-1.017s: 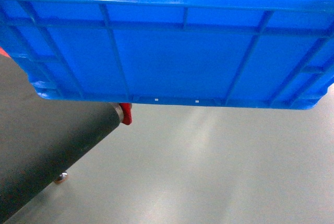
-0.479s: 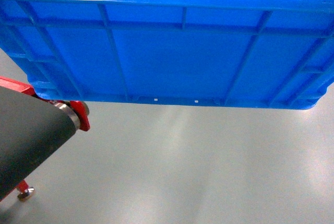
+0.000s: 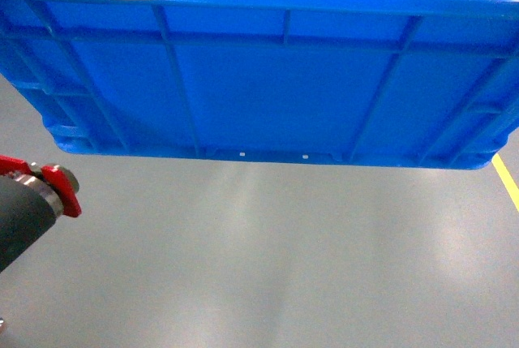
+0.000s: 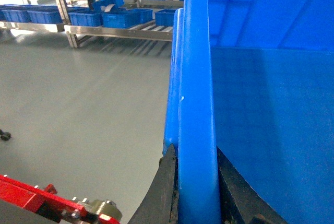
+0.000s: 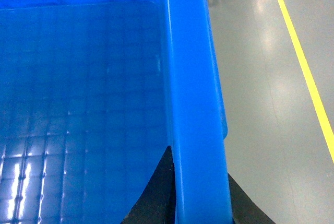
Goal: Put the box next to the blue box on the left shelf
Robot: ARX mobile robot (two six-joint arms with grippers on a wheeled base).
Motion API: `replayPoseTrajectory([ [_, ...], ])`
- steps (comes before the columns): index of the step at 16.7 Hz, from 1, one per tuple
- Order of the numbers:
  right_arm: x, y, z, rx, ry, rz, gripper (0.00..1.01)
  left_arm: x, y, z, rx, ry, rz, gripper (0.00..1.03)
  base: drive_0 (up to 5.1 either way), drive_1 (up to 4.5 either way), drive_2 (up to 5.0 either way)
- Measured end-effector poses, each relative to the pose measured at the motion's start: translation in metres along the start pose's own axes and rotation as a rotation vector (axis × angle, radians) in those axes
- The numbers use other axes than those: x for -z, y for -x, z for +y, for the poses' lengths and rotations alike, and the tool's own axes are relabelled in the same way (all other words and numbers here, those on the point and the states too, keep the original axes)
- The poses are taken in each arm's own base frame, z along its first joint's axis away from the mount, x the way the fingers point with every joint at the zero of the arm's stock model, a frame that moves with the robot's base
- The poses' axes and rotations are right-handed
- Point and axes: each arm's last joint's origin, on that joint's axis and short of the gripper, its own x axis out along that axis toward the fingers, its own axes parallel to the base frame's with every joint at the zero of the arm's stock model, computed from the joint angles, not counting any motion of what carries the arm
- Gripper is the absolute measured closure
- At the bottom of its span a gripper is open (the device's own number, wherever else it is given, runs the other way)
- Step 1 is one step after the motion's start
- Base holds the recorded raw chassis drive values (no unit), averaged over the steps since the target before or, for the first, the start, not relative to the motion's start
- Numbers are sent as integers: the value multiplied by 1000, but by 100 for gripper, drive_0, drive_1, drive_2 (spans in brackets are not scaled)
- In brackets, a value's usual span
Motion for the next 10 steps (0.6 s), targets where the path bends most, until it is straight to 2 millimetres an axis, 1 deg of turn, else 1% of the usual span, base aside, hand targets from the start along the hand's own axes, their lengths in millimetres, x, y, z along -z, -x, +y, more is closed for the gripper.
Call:
replayPoseTrajectory([
  [10,0,0,0,0,2,0,91,0,0,0,1,0,0,93,-151,-151,-151],
])
